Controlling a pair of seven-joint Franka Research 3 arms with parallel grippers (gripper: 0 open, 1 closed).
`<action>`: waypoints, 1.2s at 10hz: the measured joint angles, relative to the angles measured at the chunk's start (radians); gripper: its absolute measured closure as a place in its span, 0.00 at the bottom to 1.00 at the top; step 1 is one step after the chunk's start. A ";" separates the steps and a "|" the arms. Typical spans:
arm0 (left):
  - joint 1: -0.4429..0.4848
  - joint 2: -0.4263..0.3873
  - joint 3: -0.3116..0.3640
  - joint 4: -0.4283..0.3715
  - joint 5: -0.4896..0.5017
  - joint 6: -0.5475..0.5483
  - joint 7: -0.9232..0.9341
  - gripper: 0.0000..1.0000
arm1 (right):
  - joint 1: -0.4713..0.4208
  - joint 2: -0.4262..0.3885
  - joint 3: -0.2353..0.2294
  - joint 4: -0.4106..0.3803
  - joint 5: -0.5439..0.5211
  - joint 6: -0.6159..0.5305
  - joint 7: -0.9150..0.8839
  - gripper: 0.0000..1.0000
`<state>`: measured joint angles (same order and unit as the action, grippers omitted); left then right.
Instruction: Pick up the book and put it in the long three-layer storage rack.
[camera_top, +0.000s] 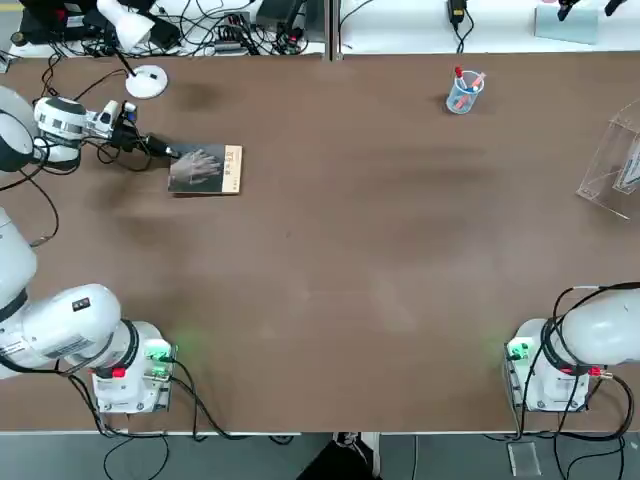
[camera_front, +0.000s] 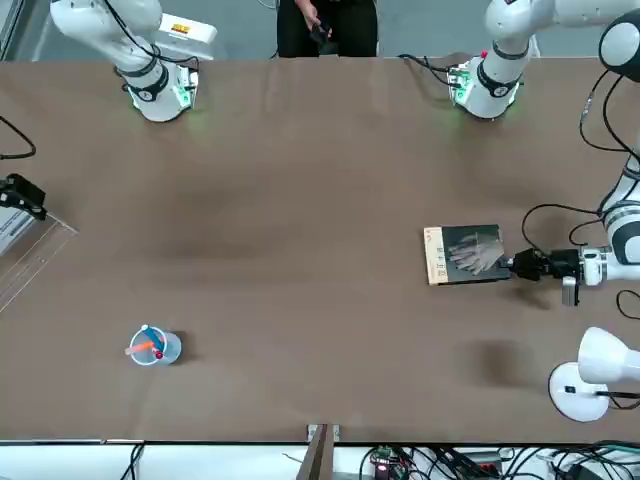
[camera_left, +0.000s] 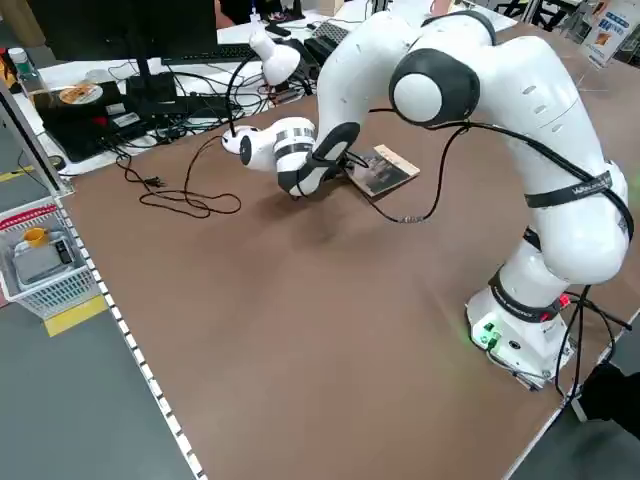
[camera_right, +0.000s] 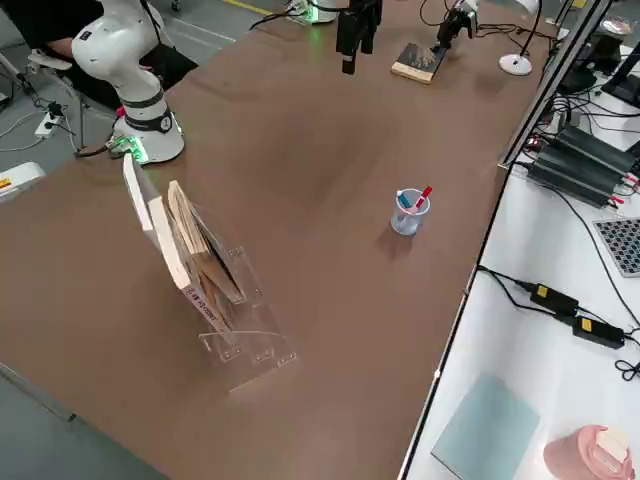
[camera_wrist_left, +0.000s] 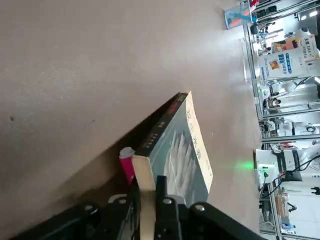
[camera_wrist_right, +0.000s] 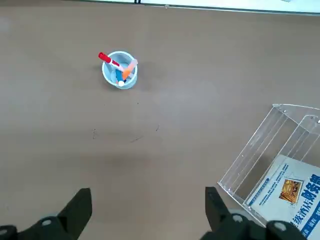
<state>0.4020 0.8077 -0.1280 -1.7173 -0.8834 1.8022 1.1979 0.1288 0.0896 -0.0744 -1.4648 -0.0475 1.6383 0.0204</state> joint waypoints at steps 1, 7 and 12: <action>0.000 0.000 0.000 0.000 0.000 0.000 0.000 0.99 | 0.000 0.000 0.000 0.000 0.000 0.000 0.000 0.00; 0.000 0.000 -0.001 0.031 -0.001 -0.099 -0.070 1.00 | 0.000 0.000 0.000 0.000 0.000 0.000 0.000 0.00; 0.001 -0.017 -0.039 0.098 -0.001 -0.185 -0.221 1.00 | 0.000 0.000 0.000 0.000 0.000 0.000 0.000 0.00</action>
<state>0.4029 0.7902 -0.1666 -1.6190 -0.8842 1.6168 0.9771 0.1289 0.0896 -0.0743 -1.4648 -0.0475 1.6386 0.0204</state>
